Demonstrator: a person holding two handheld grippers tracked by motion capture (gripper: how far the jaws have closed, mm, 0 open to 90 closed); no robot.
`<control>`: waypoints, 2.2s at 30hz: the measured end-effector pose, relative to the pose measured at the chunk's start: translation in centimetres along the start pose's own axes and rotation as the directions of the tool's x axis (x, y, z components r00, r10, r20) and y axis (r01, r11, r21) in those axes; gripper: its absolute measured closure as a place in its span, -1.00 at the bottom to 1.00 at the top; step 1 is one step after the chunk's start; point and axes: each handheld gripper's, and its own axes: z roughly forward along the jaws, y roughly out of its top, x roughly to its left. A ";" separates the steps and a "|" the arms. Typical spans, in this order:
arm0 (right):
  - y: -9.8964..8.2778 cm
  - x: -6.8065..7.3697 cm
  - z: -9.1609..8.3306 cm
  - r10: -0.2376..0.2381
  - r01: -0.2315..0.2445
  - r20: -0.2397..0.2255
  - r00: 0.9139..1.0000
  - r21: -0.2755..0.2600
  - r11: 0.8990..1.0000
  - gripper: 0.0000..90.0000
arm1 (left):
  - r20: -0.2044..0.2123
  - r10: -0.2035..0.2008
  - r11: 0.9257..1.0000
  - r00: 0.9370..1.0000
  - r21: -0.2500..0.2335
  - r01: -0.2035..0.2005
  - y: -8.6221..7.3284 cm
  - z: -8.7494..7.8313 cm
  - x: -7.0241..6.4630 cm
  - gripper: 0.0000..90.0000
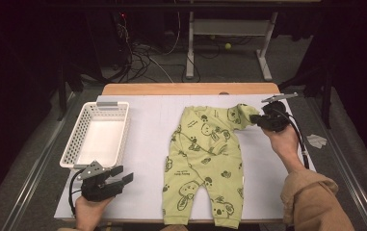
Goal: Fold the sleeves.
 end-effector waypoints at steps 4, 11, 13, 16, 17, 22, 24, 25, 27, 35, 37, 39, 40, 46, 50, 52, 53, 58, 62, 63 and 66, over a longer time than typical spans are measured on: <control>0.3 0.8 -0.1 -0.020 0.020 -0.021 1.000 -0.007 1.000 0.95 | 0.000 0.001 1.000 1.000 0.002 -0.001 0.0 0.0 0.0 -0.10; 0.8 2.4 -0.3 -0.050 0.048 -0.068 0.996 -0.021 0.999 0.95 | 0.001 0.001 1.000 1.000 -0.002 -0.001 0.0 0.0 0.0 -0.10; 1.0 3.0 -0.3 -0.058 0.056 -0.087 0.995 -0.023 0.998 0.95 | 0.000 0.001 1.000 1.000 -0.003 -0.001 0.0 0.0 0.0 -0.10; 1.2 4.1 -0.2 -0.079 0.077 -0.109 0.991 -0.025 0.997 0.95 | -0.001 0.002 1.000 1.000 -0.002 -0.002 0.0 0.0 0.0 -0.10; 1.3 4.4 -0.1 -0.082 0.080 -0.114 0.990 -0.023 0.997 0.95 | -0.001 0.001 1.000 1.000 -0.002 -0.001 0.0 0.0 0.0 -0.10; 1.6 6.1 0.5 -0.117 0.115 -0.151 0.982 -0.017 0.993 0.95 | 0.001 0.001 1.000 1.000 -0.002 -0.001 0.0 0.0 0.0 -0.10; 1.7 6.8 0.8 -0.130 0.131 -0.163 0.978 -0.010 0.991 0.95 | 0.003 -0.001 1.000 1.000 -0.003 0.001 0.0 0.0 0.0 -0.10; 1.7 7.1 1.0 -0.131 0.132 -0.169 0.977 -0.002 0.991 0.95 | 0.008 -0.007 1.000 1.000 -0.005 0.007 0.0 0.0 0.0 -0.10; 1.7 7.6 1.5 -0.134 0.137 -0.178 0.975 0.005 0.991 0.94 | 0.012 -0.015 1.000 1.000 -0.010 0.015 0.0 -0.1 0.1 -0.10; 1.5 10.0 3.3 -0.157 0.169 -0.227 0.961 0.035 0.985 0.94 | 0.014 -0.018 1.000 1.000 -0.013 0.018 0.0 -0.1 0.1 -0.10; 1.4 10.5 3.6 -0.154 0.168 -0.235 0.960 0.043 0.985 0.94 | 0.016 -0.019 1.000 1.000 -0.013 0.019 0.0 -0.1 0.1 -0.10; 1.2 11.0 4.0 -0.169 0.186 -0.248 0.954 0.047 0.981 0.94 | 0.019 -0.020 1.000 1.000 -0.012 0.020 0.0 -0.1 0.1 -0.10; 1.1 11.2 4.3 -0.171 0.191 -0.254 0.952 0.058 0.980 0.94 | 0.020 -0.020 1.000 1.000 -0.012 0.021 0.0 -0.1 0.2 -0.10; 0.2 12.0 6.1 -0.174 0.210 -0.260 0.950 0.120 0.970 0.90 | 0.020 -0.021 1.000 1.000 -0.017 0.021 0.0 -0.1 0.2 -0.10; 0.1 11.7 6.0 -0.161 0.193 -0.253 0.954 0.110 0.975 0.76 | 0.020 -0.019 1.000 1.000 -0.014 0.019 0.0 -0.1 0.2 -0.10; 0.3 11.4 5.4 -0.153 0.179 -0.250 0.956 0.085 0.980 0.71 | 0.020 -0.020 1.000 1.000 -0.014 0.020 0.0 -0.1 0.2 -0.10; 0.4 11.2 5.1 -0.151 0.174 -0.248 0.957 0.073 0.982 0.68 | 0.020 -0.019 1.000 1.000 -0.013 0.020 0.0 -0.1 0.1 -0.10; 0.6 10.3 4.5 -0.153 0.168 -0.189 0.970 0.065 0.984 0.80 | 0.016 -0.022 1.000 1.000 -0.012 0.022 0.0 -0.1 0.2 -0.10; 0.4 9.6 5.8 -0.134 0.153 -0.150 0.980 0.121 0.981 0.95 | 0.015 -0.020 1.000 1.000 -0.011 0.020 0.0 -0.1 0.1 -0.10; 0.3 9.6 6.2 -0.124 0.144 -0.148 0.981 0.133 0.981 0.97 | 0.015 -0.020 1.000 1.000 -0.011 0.020 0.0 -0.1 0.2 -0.10; 0.1 9.8 7.2 -0.115 0.138 -0.159 0.981 0.145 0.980 0.99 | 0.016 -0.023 1.000 1.000 -0.011 0.023 0.0 -0.1 0.2 -0.10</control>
